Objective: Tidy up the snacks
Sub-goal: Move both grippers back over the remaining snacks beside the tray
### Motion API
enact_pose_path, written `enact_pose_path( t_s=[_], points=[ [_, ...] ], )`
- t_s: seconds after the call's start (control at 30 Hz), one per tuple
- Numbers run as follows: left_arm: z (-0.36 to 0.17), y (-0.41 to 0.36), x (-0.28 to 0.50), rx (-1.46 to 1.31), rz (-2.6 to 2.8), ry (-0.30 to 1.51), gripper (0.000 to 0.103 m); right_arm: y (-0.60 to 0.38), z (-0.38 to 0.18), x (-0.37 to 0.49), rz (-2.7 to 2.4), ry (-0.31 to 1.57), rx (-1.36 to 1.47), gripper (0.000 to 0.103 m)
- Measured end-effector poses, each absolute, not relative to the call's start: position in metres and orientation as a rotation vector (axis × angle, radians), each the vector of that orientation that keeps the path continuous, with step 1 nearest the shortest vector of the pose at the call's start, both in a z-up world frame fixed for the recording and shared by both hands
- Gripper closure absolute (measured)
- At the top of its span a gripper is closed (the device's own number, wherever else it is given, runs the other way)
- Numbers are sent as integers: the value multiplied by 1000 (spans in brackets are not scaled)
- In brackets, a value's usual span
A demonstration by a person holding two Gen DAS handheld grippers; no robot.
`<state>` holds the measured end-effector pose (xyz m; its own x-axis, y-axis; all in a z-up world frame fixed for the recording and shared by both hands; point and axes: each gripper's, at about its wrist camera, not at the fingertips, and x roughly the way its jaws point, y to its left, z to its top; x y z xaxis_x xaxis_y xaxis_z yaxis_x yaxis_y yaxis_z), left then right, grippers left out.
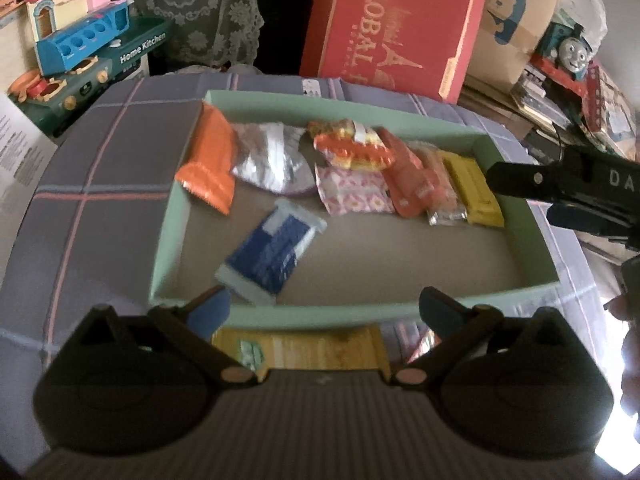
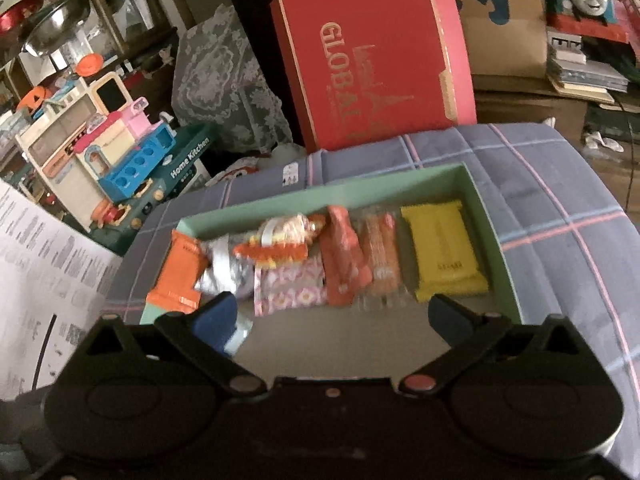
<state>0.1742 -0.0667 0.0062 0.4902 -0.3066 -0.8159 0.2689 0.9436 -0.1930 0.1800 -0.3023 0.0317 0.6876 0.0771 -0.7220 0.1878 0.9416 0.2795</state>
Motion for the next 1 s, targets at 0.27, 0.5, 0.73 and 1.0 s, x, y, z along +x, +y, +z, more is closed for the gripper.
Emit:
enact_pose_path(
  t_s=[0.27, 0.5, 0.73, 1.0],
  points=[
    [7, -58, 125, -29, -338, 1002, 0, -297, 28, 119, -47, 847, 375, 0],
    [-2, -44, 92, -19, -319, 1022, 0, -294, 21, 78, -24, 878, 413, 0],
    [-28, -47, 64, 24, -328, 1086, 0, -291, -8, 46, -24, 956, 445, 0],
    [-44, -51, 48, 84, -342, 1112, 0, -305, -32, 14, -66, 1002, 507, 0]
  ],
)
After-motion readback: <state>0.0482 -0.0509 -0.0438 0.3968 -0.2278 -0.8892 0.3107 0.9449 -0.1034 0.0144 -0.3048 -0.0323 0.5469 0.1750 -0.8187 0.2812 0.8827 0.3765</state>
